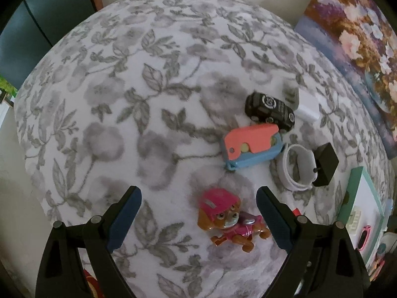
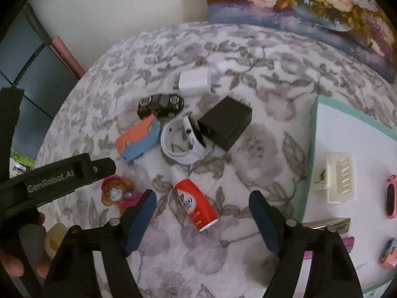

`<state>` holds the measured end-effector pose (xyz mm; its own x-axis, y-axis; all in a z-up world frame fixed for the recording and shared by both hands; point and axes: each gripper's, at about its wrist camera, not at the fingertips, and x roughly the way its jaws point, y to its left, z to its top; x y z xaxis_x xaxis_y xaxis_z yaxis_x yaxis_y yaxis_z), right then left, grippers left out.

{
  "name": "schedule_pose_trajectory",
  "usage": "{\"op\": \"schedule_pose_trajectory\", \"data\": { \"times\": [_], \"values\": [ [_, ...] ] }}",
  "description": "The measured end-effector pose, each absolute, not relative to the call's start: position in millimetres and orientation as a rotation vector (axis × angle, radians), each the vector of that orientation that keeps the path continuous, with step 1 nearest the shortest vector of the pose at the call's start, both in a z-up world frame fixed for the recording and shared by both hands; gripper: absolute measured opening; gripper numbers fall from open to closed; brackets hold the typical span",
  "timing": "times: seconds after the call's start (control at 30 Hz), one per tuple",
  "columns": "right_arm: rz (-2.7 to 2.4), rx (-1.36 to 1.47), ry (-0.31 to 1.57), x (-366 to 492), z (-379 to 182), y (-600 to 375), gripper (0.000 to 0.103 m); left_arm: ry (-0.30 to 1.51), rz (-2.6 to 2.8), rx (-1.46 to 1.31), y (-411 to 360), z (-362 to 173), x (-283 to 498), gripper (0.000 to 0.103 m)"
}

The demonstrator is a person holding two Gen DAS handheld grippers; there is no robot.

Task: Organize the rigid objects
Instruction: 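Grasp the red bottle with the right gripper while the left gripper grasps the toy dog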

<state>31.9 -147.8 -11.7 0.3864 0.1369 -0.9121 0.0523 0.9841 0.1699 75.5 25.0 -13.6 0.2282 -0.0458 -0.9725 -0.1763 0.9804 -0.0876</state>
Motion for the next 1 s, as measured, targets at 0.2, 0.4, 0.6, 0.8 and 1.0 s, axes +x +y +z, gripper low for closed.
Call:
{"op": "schedule_pose_trajectory", "data": {
  "times": [0.2, 0.4, 0.6, 0.8, 1.0],
  "values": [
    [0.037, 0.107, 1.188, 34, -21, -139, 0.075, 1.39, 0.067, -0.169, 11, -31, 77, 0.094],
    [0.075, 0.103, 1.21, 36, -29, -131, 0.062, 1.42, 0.047, -0.157, 2, -41, 76, 0.094],
    [0.078, 0.107, 1.233, 36, -38, -131, 0.05, 1.445, 0.003, -0.178, -5, -51, 80, 0.077],
    [0.073, 0.091, 1.225, 36, -41, -128, 0.049, 1.441, -0.027, -0.178, -19, -55, 80, 0.064],
    [0.058, 0.063, 1.218, 36, -41, -126, 0.039, 1.429, -0.034, -0.167, -26, -55, 76, 0.058]
  ]
}}
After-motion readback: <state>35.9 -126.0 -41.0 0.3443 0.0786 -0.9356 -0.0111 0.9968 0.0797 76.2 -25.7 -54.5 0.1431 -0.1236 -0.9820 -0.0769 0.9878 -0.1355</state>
